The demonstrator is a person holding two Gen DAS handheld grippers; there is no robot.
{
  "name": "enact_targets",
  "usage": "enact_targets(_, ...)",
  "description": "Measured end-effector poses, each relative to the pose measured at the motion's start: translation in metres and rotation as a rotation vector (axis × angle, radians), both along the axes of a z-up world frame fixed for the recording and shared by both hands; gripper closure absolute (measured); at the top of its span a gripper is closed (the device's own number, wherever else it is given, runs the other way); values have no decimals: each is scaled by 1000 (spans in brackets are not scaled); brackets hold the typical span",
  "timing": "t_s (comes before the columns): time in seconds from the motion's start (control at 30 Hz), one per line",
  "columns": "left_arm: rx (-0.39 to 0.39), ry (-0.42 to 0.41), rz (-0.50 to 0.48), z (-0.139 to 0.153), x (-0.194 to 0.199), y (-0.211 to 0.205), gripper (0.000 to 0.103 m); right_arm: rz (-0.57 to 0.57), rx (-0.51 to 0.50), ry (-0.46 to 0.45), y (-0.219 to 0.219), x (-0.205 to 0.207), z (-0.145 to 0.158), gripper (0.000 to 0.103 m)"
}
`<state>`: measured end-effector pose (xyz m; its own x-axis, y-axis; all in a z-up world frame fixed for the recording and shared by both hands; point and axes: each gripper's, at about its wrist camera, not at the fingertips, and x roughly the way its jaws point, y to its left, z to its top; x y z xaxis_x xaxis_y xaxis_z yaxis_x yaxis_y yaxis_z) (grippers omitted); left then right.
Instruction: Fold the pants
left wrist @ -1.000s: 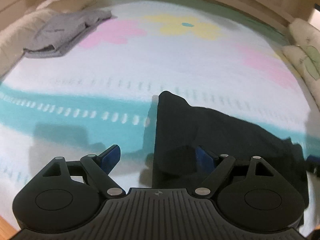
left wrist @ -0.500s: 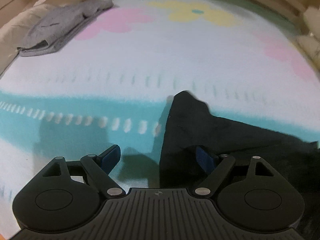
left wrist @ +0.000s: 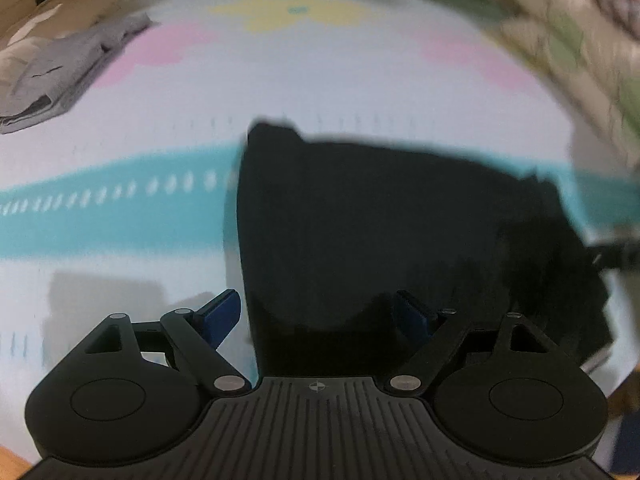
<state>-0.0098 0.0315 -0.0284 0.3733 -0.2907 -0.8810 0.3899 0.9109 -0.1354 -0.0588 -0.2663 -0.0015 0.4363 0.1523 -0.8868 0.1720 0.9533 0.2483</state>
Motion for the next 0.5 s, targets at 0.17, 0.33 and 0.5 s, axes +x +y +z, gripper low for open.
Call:
enact_targets(0.17,-43,33,20,-13,-7,8,12,41,4,40,5,-13,-8,11)
enact_targets(0.33,-82,35,50,-19,3,14,4,56,22,40,7,-14,-12,2)
enact_targets(0.5,-71,-9,16,-24,7,4,1,33,50,28,6,-13,-16,0)
